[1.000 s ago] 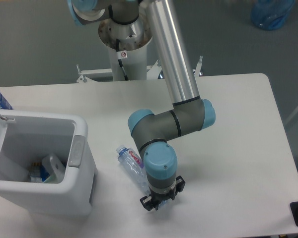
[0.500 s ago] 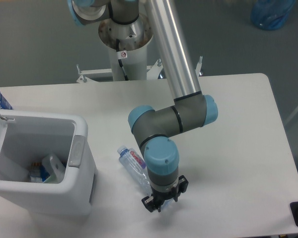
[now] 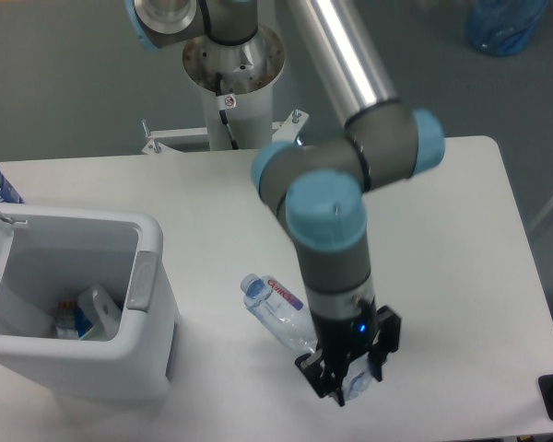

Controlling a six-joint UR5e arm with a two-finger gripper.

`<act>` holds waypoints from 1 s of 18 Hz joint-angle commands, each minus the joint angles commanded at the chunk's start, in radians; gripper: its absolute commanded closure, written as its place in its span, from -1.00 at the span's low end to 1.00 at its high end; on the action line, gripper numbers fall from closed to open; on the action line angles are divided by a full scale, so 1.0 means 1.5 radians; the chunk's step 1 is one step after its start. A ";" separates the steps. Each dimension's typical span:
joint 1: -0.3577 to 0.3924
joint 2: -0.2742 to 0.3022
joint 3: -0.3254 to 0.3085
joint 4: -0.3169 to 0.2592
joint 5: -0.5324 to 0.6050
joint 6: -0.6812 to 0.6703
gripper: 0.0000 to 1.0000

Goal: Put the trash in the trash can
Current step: 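Lift the bottle and carry it over the trash bin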

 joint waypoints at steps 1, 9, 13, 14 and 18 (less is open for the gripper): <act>-0.001 0.007 0.009 0.001 -0.006 0.000 -0.08; -0.018 0.051 0.034 0.043 -0.074 0.008 -0.09; -0.054 0.066 0.034 0.044 -0.074 0.009 -0.09; -0.063 0.069 0.034 0.045 -0.074 0.009 -0.09; -0.074 0.083 0.030 0.045 -0.087 0.002 -0.09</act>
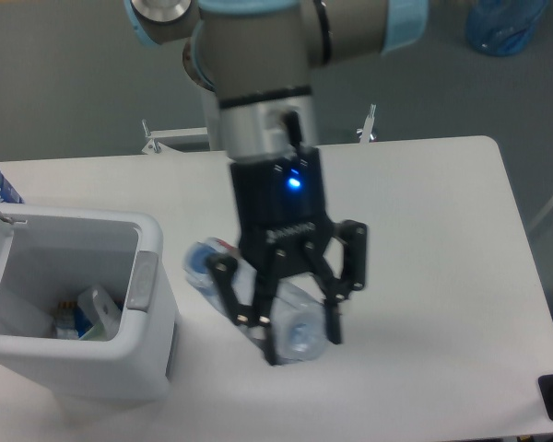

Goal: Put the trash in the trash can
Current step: 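Lift the bottle and carry it over the trash bin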

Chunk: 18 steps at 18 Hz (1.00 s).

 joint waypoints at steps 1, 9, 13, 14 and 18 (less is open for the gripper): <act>-0.001 0.000 -0.001 0.000 0.000 -0.001 -0.09; -0.065 -0.007 -0.016 0.000 0.000 -0.009 -0.09; -0.099 -0.008 -0.035 0.000 0.000 -0.010 -0.10; -0.107 -0.010 -0.038 0.000 0.000 -0.009 -0.13; -0.128 -0.019 -0.039 0.000 0.000 -0.010 -0.13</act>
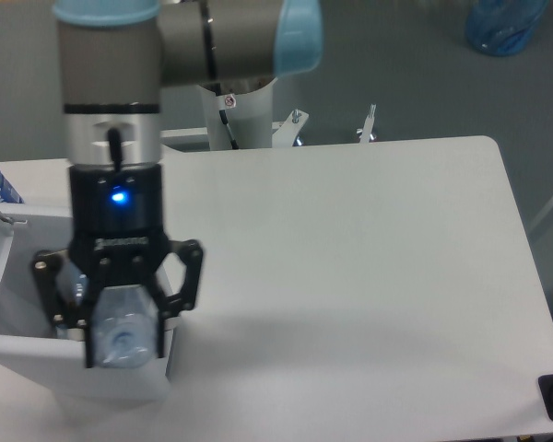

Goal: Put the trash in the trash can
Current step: 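Lift the bottle and carry it over the trash bin, then lower the bottle into the bin and open the gripper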

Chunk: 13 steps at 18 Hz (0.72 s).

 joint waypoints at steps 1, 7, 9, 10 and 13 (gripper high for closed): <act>-0.004 -0.001 0.000 0.000 0.000 0.001 -0.13; -0.009 -0.012 -0.001 0.000 0.000 0.016 -1.00; -0.009 -0.012 -0.010 0.000 0.000 0.028 -1.00; -0.010 -0.011 -0.016 0.000 0.001 0.042 -1.00; -0.009 -0.006 -0.026 -0.002 0.007 0.110 -1.00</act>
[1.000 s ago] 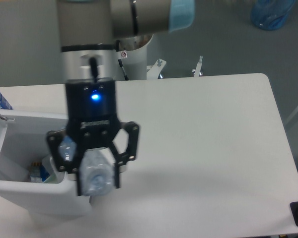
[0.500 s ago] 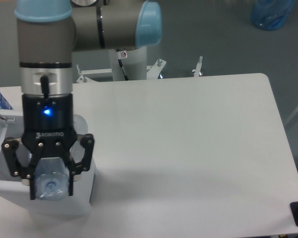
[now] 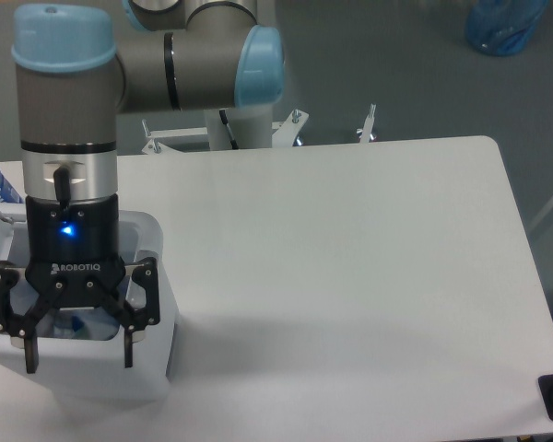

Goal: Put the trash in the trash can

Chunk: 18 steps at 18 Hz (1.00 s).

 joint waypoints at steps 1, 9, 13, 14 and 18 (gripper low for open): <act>0.000 0.004 -0.001 0.000 0.001 0.010 -1.00; 0.031 0.019 -0.007 -0.007 0.043 0.147 -1.00; 0.065 0.053 -0.045 -0.040 0.055 0.278 -1.00; 0.073 0.064 -0.055 -0.044 0.056 0.304 -1.00; 0.107 0.090 -0.075 -0.087 0.056 0.339 -1.00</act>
